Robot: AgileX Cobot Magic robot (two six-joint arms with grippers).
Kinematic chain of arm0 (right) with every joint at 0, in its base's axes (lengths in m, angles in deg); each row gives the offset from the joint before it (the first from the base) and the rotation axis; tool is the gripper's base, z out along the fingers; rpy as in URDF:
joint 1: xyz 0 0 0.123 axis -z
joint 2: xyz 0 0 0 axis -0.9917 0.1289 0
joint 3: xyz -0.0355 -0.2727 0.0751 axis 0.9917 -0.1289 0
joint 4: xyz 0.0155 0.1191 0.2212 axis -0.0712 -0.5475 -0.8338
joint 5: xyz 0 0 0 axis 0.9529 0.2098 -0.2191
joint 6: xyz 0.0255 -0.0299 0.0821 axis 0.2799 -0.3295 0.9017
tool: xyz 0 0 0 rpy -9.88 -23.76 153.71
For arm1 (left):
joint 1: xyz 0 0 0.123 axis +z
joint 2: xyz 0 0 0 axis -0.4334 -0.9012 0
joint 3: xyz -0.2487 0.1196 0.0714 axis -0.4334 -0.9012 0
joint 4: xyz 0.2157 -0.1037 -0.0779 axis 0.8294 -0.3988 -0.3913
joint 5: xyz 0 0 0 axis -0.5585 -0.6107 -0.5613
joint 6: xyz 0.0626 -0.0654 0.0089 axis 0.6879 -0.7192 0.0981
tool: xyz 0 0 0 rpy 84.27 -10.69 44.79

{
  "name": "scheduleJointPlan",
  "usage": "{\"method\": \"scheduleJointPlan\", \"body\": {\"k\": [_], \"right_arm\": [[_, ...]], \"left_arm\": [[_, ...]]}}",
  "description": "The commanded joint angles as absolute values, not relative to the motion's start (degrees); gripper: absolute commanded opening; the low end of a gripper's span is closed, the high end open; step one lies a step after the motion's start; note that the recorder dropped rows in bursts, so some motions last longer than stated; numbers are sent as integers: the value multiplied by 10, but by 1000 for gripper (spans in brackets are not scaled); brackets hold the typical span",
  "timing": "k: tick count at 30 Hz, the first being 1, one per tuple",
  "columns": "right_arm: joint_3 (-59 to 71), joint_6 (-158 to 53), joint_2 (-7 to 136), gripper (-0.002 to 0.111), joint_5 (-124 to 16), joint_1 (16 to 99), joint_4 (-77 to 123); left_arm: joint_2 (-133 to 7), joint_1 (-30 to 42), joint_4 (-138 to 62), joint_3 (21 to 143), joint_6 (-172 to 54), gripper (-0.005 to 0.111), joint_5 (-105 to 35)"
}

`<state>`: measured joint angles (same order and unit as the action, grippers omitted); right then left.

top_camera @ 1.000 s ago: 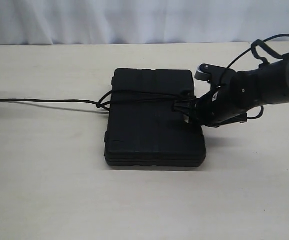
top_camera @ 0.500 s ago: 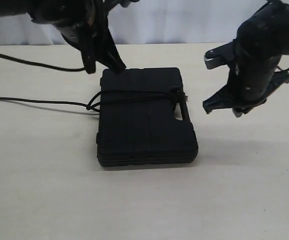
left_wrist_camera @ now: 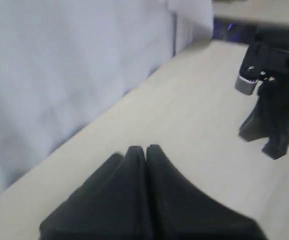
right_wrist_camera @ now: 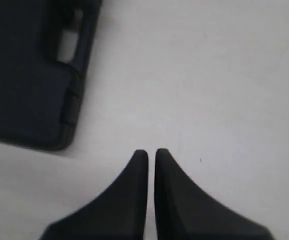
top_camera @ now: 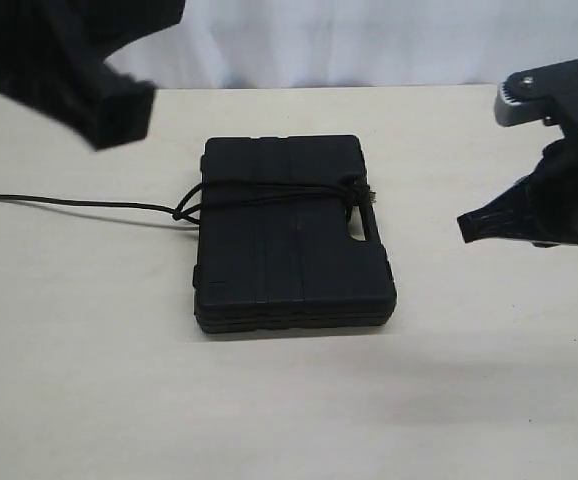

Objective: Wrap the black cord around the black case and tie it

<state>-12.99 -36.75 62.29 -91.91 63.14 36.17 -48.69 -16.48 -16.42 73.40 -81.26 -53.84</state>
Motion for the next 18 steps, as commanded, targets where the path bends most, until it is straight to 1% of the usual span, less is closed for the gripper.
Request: {"method": "scheduleJointPlan", "body": {"k": [1,3,5,7,8,18], "right_arm": [[-240,-339,507,4,-682,633,367],[-306,-341,465,4,-537,633,367],[-355,-363,443,4,-436,633,379],[-379,-380,434,4,-386,633,380],[-386,-378,429,4,-370,633,380],[-390,-378,418,4,-376,633,376]], "left_arm": [[-417,-169,-122,596,-812,0,-312],[-417,-169,-69,546,-792,0,-223],[-431,-169,-40,521,-742,0,-167],[-443,-169,-23,511,-736,0,-147],[-447,-169,-22,508,-736,0,-149],[-448,-169,-23,506,-737,0,-166]]}}
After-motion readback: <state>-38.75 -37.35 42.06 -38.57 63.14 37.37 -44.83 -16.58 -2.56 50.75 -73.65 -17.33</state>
